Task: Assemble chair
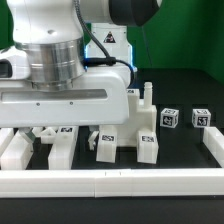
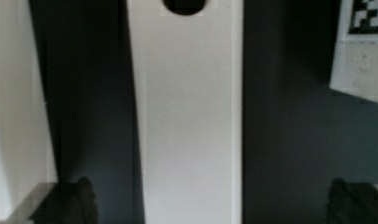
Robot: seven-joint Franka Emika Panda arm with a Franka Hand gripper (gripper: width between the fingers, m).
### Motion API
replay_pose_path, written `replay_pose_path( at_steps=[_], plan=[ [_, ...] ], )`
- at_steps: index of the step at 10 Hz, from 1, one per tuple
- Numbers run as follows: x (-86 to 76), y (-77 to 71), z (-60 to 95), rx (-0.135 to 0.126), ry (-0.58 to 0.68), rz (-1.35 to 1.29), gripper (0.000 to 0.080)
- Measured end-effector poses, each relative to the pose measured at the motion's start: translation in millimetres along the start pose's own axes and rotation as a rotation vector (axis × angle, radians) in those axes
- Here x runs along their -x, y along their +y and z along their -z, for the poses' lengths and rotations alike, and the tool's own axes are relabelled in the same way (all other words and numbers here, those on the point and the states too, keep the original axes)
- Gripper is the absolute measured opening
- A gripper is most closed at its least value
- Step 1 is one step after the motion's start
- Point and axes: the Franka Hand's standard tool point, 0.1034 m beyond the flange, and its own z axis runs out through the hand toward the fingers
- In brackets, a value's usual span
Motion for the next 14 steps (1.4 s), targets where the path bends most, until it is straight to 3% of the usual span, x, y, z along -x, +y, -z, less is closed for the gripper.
replay_pose_path(
  at_steps=[4,8,11,14],
  plan=[
    [0.3,0.5,-3.3,0.004,0.003,0.0,0.0649],
    [7.1,-1.6,-17.0,0.004,-0.017,0.003,0.0649],
    [11.2,5.2,-23.0,0.008,-0.02,0.009,0.0649],
    [13.9,-0.8,-27.2,0.013,-0.016,0.017,0.0649]
  ],
)
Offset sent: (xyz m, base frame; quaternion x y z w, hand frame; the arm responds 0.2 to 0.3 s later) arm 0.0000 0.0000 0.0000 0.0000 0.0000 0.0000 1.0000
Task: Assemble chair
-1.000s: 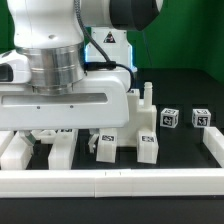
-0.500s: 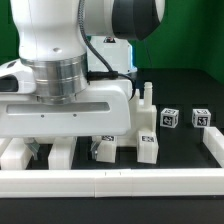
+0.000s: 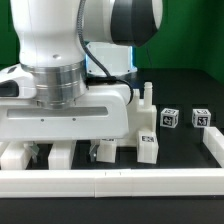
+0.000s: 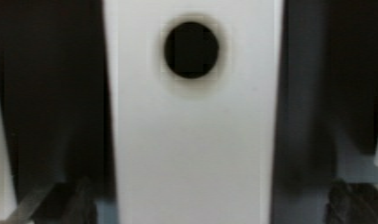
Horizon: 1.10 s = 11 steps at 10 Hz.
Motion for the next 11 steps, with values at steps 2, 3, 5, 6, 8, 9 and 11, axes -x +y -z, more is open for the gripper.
replay_pose_path(
  at_steps=[2,3,5,6,8,9,11],
  plan=[
    [0.8,-0.1,-0.8,0.0,0.0,0.0,0.0649],
    [0.9,0.7,-0.8,0.001,0.0,-0.001,0.0596],
    [1.4,5.0,-0.6,0.001,0.0,-0.007,0.0323],
    [1.6,6.7,-0.5,0.001,0.0,-0.009,0.0323],
    [1.8,8.4,-0.4,0.001,0.0,-0.012,0.0282],
    [1.5,8.3,0.2,0.0,0.0,-0.012,0.0282],
    [-0.1,7.7,13.9,-0.01,-0.002,-0.014,0.0282]
  ],
)
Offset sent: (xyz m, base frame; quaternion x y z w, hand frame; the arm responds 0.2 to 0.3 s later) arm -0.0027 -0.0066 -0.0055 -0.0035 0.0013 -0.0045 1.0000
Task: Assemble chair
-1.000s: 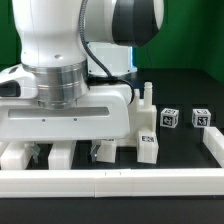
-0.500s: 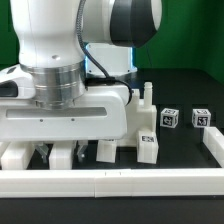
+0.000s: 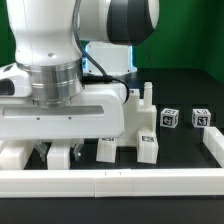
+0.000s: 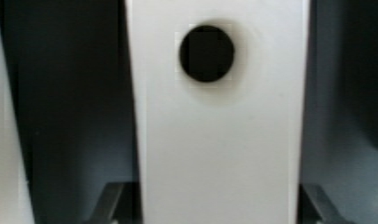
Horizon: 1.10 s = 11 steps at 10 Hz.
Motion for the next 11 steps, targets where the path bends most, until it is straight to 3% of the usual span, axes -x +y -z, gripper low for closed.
replay_pose_path(
  at_steps=[4,6,7,8,11],
  plan=[
    [-2.5,-2.8,57.4,-0.037,0.01,-0.007,0.0282],
    [-0.5,-13.4,93.1,-0.053,0.046,-0.019,0.0284],
    [1.9,-23.4,100.8,-0.058,0.053,-0.04,0.0284],
    [-5.7,-24.6,100.8,-0.059,0.089,-0.049,0.0284],
    [-3.3,-24.6,98.4,-0.058,0.082,-0.055,0.0284]
  ],
)
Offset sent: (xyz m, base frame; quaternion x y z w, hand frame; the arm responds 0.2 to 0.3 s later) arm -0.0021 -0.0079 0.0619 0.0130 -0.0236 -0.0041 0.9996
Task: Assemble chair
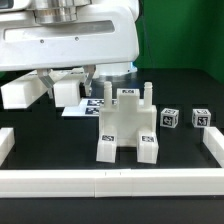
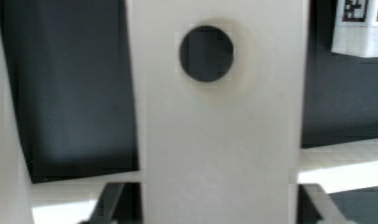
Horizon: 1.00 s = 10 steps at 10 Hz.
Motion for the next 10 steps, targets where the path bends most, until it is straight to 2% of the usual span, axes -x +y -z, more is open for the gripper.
replay_pose_path(
  at_steps=[1,2,5,8,10],
  plan=[
    [7.4,-10.7,0.2,-0.003,-0.007,-0.019,0.0284],
    [14.7,-30.3,5.3,-0.011,-0.01,-0.021,0.0284],
    [15.9,-64.6,17.3,-0.024,-0.011,-0.045,0.0284],
    [15.4,-78.3,8.2,-0.02,-0.022,-0.091,0.0284],
    [12.6,-98.9,-3.5,-0.015,-0.034,-0.161,0.0284]
  ],
)
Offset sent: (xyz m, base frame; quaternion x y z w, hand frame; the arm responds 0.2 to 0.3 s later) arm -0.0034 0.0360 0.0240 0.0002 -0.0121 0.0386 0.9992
